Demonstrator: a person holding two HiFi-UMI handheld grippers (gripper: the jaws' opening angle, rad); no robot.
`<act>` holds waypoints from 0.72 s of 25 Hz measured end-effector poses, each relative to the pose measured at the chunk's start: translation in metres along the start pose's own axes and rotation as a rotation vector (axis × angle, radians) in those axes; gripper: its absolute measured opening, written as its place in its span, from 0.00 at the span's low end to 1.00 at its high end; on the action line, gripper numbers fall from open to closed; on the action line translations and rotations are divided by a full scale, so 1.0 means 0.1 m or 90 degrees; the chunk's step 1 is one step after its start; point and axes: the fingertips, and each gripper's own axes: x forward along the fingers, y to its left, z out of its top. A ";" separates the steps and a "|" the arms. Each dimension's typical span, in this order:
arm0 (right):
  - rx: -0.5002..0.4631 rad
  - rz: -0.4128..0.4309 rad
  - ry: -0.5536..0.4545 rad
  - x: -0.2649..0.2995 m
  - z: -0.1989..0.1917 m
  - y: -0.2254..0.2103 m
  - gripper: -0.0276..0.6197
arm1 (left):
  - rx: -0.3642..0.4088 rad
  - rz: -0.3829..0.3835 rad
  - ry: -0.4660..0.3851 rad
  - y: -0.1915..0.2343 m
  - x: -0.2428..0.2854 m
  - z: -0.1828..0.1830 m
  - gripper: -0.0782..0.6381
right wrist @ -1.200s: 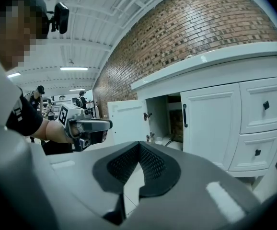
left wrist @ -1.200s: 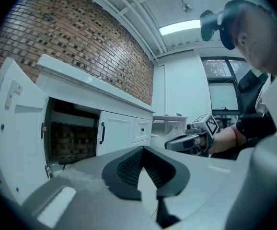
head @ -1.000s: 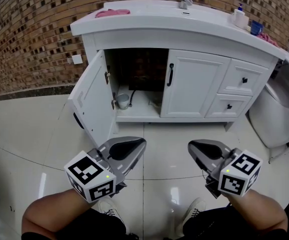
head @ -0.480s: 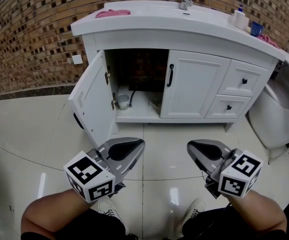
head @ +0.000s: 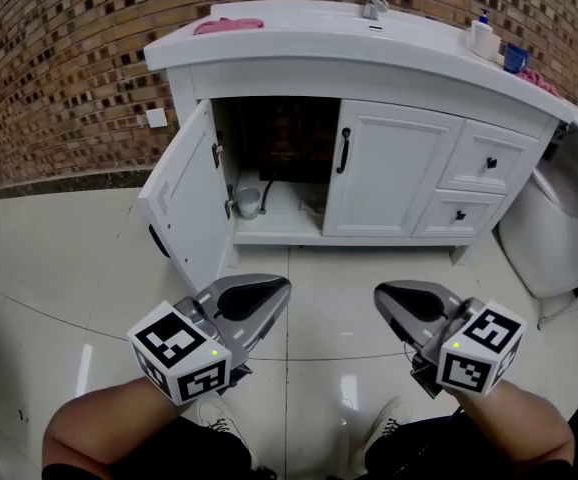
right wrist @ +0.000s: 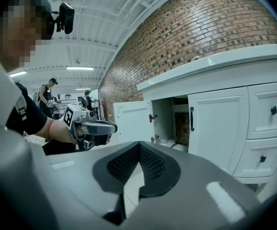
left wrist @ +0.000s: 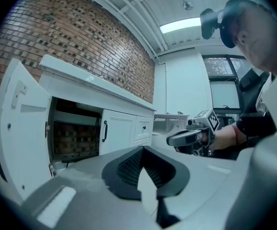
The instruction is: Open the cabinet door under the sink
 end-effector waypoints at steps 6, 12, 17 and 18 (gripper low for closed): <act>0.000 0.001 0.000 0.00 0.00 0.01 0.05 | -0.003 0.008 -0.001 0.04 -0.01 0.01 0.12; 0.000 0.001 -0.001 0.00 0.00 0.01 0.05 | -0.003 0.005 -0.001 0.04 0.00 -0.01 0.12; 0.000 -0.001 -0.001 -0.01 0.01 -0.01 0.05 | -0.006 0.010 -0.002 0.05 0.00 0.00 0.12; 0.000 -0.001 -0.001 -0.01 0.01 -0.01 0.05 | -0.005 0.010 -0.001 0.05 0.00 0.00 0.12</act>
